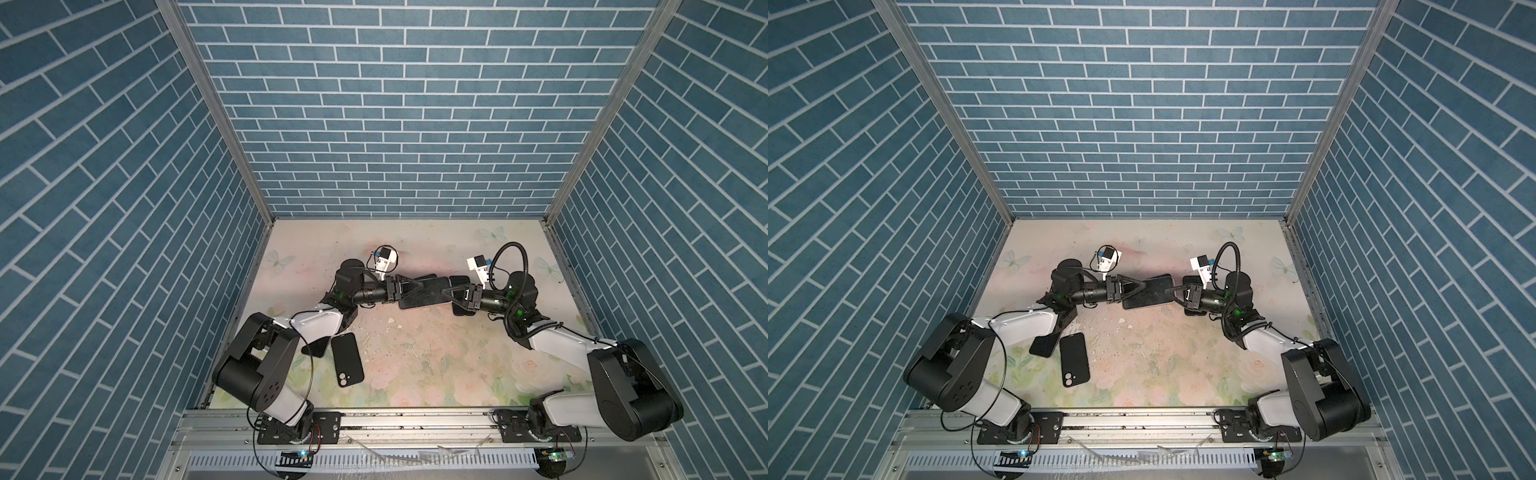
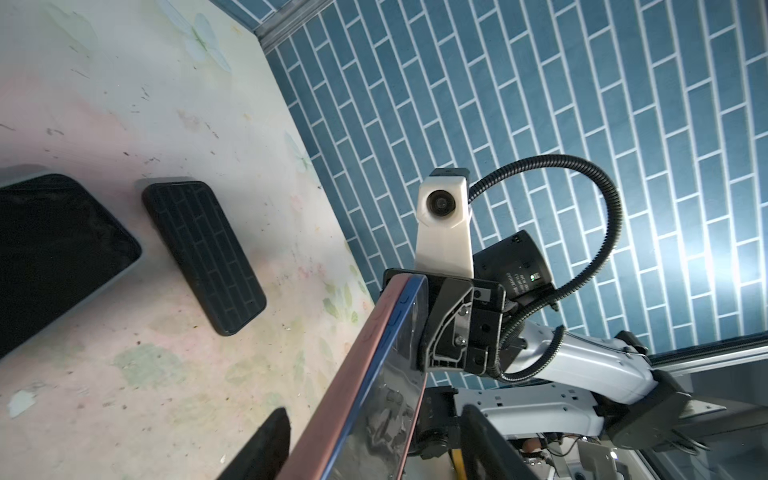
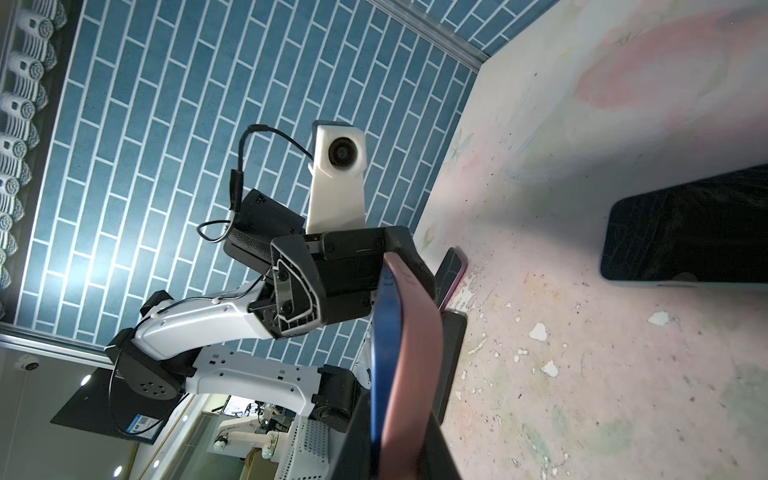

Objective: Put the phone into the phone case

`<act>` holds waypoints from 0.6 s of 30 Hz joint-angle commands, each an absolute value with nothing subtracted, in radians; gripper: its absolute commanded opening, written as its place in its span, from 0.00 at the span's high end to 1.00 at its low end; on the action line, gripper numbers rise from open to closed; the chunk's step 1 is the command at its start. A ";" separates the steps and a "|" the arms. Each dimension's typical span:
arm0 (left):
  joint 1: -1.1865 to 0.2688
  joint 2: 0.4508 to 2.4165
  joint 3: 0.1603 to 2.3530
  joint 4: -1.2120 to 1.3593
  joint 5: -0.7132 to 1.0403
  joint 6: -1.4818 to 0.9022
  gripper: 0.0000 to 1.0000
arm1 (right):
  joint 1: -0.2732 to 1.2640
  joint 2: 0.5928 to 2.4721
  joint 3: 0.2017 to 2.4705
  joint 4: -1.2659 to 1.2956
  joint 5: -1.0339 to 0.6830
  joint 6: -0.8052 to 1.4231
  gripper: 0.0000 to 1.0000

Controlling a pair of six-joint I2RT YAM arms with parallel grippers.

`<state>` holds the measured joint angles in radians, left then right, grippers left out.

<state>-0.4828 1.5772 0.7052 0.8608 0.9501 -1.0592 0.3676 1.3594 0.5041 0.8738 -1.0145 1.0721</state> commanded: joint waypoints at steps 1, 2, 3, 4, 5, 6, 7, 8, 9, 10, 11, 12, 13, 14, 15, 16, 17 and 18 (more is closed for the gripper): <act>-0.500 1.630 0.701 1.237 0.998 -1.269 0.49 | 0.367 1.374 0.516 0.986 -1.025 1.119 1.00; -0.499 1.652 0.701 1.300 0.994 -1.312 0.54 | 0.365 1.375 0.516 0.988 -1.023 1.119 1.00; -0.499 1.674 0.702 1.343 0.995 -1.346 0.60 | 0.361 1.377 0.517 0.992 -1.022 1.119 1.00; -0.503 1.682 0.701 1.340 0.995 -1.348 0.66 | 0.361 1.379 0.516 0.995 -1.020 1.120 1.00; -0.506 1.683 0.701 1.334 0.994 -1.339 0.70 | 0.358 1.382 0.517 0.998 -1.019 1.119 1.00; -0.511 1.681 0.701 1.333 0.992 -1.331 0.73 | 0.357 1.385 0.517 1.004 -1.017 1.121 1.00; -0.514 1.679 0.702 1.325 0.988 -1.324 0.75 | 0.355 1.387 0.517 1.008 -1.016 1.121 1.00; -0.515 1.678 0.702 1.319 0.987 -1.320 0.76 | 0.353 1.390 0.516 1.011 -1.014 1.121 1.00; -0.518 1.679 0.702 1.318 0.988 -1.320 0.77 | 0.350 1.394 0.514 1.018 -1.010 1.124 1.00; -0.518 1.680 0.701 1.319 0.989 -1.323 0.79 | 0.347 1.396 0.514 1.026 -1.008 1.125 1.00; -0.518 1.681 0.702 1.316 0.988 -1.323 0.82 | 0.346 1.399 0.514 1.030 -1.006 1.126 0.99; -0.520 1.682 0.701 1.315 0.988 -1.322 0.85 | 0.344 1.401 0.514 1.035 -1.005 1.127 0.99; -0.522 1.683 0.701 1.312 0.989 -1.322 0.88 | 0.342 1.405 0.514 1.040 -1.003 1.129 0.98; -0.523 1.684 0.702 1.310 0.987 -1.323 0.92 | 0.341 1.408 0.515 1.047 -1.002 1.131 0.98; -0.524 1.687 0.702 1.308 0.986 -1.323 0.96 | 0.339 1.411 0.515 1.053 -1.001 1.134 0.97; -0.526 1.689 0.701 1.308 0.987 -1.324 0.98 | 0.338 1.414 0.517 1.060 -1.001 1.138 0.95; -0.527 1.689 0.701 1.308 0.987 -1.324 0.98 | 0.336 1.417 0.519 1.069 -1.002 1.142 0.93; -0.530 1.689 0.701 1.309 0.986 -1.324 1.00 | 0.334 1.420 0.522 1.078 -1.002 1.146 0.89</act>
<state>-0.4950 1.6913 0.6949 1.2499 0.9569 -1.3193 0.3382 1.3972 0.5041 1.0313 -1.0462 1.1625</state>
